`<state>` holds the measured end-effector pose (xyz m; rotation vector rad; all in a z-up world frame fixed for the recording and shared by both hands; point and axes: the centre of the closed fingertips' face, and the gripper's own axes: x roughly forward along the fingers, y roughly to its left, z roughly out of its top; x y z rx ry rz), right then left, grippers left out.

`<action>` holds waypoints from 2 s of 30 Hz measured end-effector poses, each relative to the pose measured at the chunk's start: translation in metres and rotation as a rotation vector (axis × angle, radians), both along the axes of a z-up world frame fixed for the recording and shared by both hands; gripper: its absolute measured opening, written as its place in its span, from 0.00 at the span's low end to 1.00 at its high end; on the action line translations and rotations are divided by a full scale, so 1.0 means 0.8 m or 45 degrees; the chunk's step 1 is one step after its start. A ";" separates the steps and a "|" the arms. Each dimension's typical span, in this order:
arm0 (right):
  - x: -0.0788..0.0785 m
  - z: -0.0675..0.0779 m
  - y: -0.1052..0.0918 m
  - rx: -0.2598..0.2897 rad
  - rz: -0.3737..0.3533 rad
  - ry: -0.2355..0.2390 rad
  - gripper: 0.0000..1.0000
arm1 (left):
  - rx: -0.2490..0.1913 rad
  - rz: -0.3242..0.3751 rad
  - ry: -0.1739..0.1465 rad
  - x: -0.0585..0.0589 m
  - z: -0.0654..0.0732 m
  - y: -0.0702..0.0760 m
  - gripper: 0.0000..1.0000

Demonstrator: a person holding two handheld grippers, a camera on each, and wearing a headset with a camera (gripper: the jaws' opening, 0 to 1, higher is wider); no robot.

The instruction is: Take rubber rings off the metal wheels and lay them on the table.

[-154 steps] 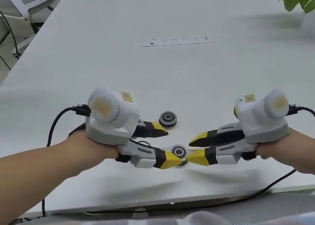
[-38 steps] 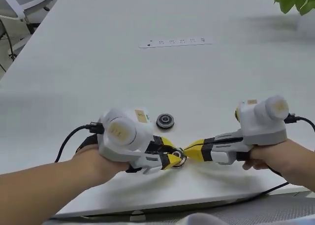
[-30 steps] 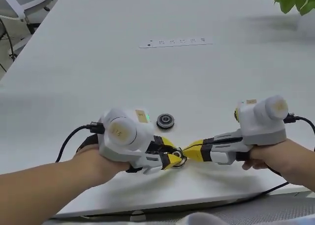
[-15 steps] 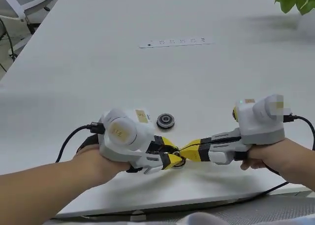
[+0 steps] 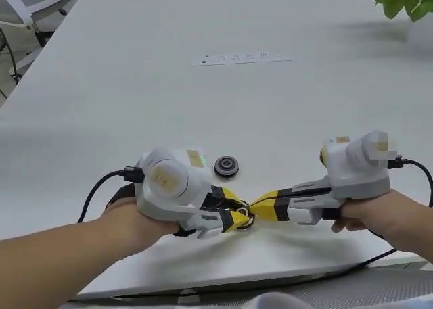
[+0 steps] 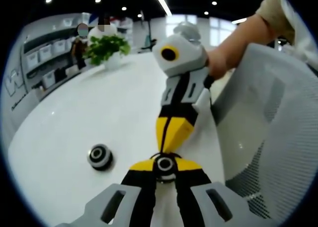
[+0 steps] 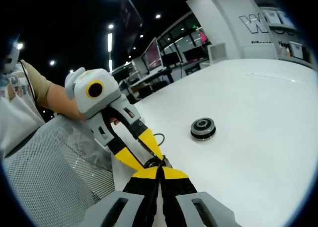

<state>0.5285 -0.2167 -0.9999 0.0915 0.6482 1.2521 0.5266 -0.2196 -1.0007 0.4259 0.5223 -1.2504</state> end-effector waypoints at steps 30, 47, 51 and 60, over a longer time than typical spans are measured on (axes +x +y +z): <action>-0.006 0.015 0.005 0.016 0.028 -0.013 0.00 | -0.100 0.030 0.038 -0.006 0.053 0.038 0.42; -0.007 0.043 0.009 0.058 0.029 -0.030 0.00 | -0.179 0.121 0.046 -0.011 0.075 0.075 0.54; -0.007 0.051 0.015 0.066 0.039 -0.037 0.00 | -0.189 0.143 0.047 -0.011 0.077 0.084 0.55; 0.000 0.068 0.035 0.070 0.080 -0.062 0.00 | -0.210 0.193 0.042 -0.009 0.082 0.105 0.57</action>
